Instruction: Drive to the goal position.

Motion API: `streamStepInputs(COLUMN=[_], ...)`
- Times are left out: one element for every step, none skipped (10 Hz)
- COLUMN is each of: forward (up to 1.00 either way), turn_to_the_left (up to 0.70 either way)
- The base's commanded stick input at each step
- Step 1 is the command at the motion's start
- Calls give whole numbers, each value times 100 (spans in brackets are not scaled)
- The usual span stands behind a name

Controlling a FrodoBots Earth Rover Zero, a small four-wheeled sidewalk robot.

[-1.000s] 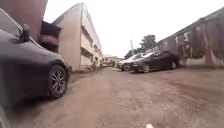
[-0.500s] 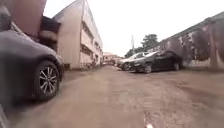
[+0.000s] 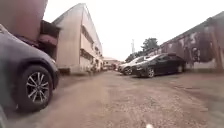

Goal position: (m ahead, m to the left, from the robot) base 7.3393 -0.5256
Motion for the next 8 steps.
streamStepInputs(forward=[70,70,70,70,70,70,70,70], turn_to_the_left=[0,0,0,0,0,0,0,0])
